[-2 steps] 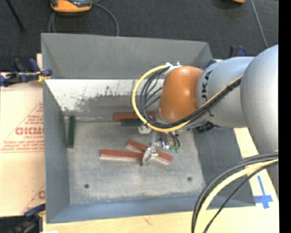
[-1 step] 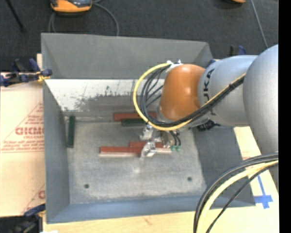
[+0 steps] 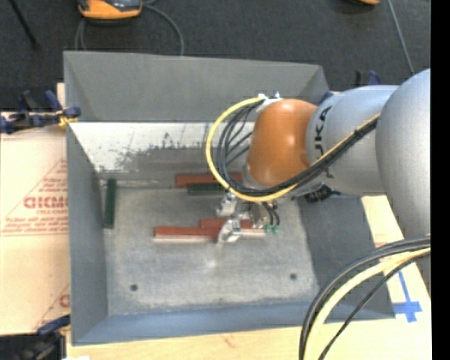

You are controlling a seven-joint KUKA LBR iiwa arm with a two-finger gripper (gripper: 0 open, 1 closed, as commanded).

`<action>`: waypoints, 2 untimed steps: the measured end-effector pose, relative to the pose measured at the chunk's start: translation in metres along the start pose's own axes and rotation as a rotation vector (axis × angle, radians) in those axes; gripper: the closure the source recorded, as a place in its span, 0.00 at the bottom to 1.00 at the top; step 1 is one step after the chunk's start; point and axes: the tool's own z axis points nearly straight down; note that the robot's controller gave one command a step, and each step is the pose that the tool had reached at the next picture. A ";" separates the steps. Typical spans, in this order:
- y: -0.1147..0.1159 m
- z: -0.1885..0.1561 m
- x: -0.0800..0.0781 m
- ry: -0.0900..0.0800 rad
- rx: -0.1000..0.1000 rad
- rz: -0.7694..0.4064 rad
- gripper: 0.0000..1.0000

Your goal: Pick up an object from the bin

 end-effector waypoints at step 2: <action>0.000 -0.022 0.004 0.017 0.000 0.001 1.00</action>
Offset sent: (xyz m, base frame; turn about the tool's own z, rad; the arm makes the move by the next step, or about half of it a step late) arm 0.0000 0.0001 0.0900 0.0000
